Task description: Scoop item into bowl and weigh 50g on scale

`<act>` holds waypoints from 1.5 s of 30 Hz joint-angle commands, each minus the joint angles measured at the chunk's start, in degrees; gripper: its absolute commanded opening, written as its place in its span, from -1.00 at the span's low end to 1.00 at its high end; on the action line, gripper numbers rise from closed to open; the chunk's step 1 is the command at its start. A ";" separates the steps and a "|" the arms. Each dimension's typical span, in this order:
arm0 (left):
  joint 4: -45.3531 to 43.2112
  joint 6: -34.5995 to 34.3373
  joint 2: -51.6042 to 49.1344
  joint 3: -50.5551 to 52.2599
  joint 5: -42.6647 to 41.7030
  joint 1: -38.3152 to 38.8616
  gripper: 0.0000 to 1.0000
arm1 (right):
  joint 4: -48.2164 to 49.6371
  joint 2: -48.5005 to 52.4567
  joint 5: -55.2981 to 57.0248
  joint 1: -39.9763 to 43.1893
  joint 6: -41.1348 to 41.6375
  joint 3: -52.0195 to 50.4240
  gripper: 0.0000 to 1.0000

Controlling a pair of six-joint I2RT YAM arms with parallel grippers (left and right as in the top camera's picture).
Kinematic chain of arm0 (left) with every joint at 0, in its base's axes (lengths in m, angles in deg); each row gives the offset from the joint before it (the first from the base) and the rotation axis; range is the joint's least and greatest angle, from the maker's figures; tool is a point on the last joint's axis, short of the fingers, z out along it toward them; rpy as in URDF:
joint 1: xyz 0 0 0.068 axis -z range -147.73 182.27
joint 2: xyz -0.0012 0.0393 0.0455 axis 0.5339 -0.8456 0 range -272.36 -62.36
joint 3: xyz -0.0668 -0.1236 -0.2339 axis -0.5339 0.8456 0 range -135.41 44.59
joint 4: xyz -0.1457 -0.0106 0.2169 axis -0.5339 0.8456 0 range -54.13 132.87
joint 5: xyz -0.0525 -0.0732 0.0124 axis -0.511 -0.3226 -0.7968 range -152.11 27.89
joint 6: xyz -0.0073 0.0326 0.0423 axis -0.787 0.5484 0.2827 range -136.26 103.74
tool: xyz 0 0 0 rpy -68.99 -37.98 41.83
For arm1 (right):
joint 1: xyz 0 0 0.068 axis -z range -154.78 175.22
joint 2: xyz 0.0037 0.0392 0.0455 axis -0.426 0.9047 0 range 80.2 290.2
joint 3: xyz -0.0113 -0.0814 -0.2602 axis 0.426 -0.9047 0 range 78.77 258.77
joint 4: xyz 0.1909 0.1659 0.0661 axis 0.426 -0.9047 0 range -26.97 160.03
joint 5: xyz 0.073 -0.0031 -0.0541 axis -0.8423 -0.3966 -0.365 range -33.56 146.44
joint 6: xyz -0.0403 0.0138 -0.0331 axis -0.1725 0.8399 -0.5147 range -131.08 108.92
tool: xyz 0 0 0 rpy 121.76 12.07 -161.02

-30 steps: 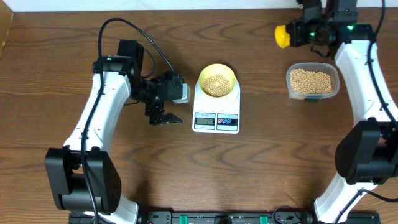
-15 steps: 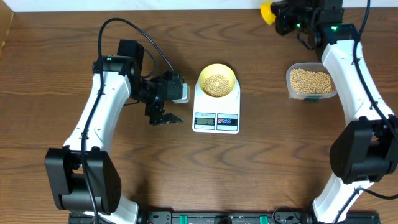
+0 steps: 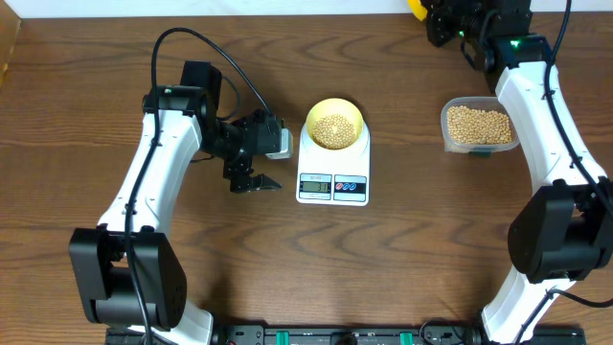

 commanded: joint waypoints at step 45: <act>0.46 0.55 0.00 0.44 -0.28 -0.04 0.95 | -39.78 5.14 28.61 10.56 11.30 0.72 -0.92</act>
